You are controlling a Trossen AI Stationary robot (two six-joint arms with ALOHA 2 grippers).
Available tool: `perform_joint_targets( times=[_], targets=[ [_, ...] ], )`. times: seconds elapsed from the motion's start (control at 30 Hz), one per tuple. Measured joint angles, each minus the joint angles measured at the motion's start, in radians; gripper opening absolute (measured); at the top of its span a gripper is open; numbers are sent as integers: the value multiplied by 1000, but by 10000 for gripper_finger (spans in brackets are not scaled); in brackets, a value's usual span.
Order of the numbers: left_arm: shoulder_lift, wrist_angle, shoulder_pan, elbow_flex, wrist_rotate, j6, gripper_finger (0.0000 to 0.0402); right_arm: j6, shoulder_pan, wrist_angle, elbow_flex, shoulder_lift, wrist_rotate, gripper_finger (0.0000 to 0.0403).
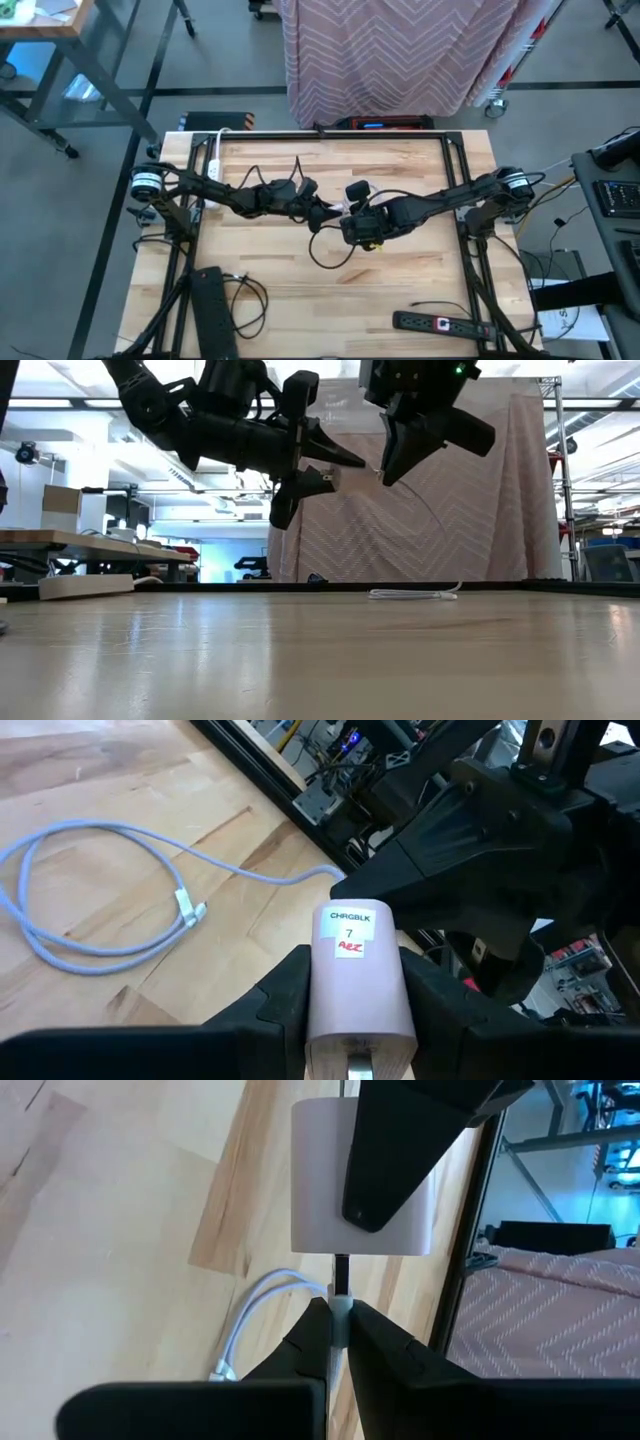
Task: Insert USB
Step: Insert the white charger cable into the pink charger adapter
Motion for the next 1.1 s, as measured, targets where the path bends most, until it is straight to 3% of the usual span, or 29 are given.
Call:
perform_joint_targets(
  times=[1.1],
  targets=[
    [5,71,1,4,-10,-7,103,58,-28,14,-22,-10,32,8]
  ],
)
